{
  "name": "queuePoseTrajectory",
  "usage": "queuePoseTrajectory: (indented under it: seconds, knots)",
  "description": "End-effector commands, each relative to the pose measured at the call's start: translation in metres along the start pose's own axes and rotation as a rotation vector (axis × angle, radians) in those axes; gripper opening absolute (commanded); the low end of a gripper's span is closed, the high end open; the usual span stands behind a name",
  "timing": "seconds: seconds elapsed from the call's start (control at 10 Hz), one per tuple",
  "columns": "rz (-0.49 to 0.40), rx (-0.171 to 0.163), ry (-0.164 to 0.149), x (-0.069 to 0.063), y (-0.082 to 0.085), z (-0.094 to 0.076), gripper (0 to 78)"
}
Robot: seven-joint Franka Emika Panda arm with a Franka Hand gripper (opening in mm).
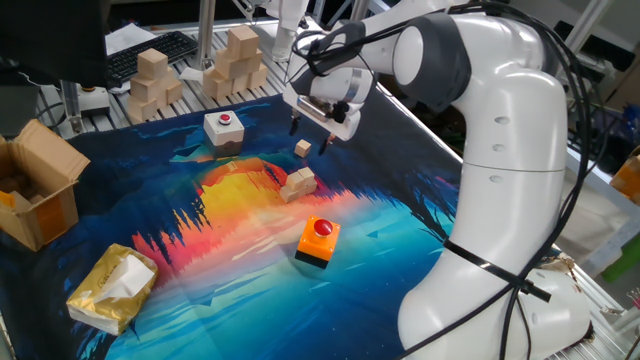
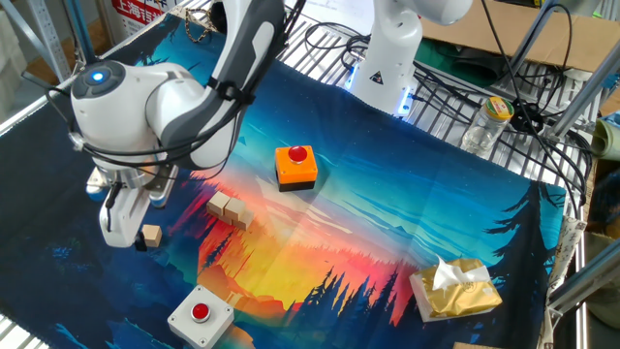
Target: Stack the blocks into a pyramid shape
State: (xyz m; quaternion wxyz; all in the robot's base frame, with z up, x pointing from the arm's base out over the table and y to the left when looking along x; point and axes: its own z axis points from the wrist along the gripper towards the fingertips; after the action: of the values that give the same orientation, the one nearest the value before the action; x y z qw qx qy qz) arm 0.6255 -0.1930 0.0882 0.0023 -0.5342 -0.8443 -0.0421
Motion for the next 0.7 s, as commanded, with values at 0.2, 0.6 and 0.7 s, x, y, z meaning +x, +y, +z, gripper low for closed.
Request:
queuePoseTrajectory:
  seconds: [0.2, 0.6, 0.7]
  knots:
    - [0.002, 0.005, -0.016, 0.0003, 0.0029, 0.0083, 77.5]
    - [-0.018, 0.007, -0.019, 0.0, 0.0034, 0.0117, 77.5]
    - [-0.019, 0.008, -0.021, -0.0002, 0.0038, 0.0139, 77.5]
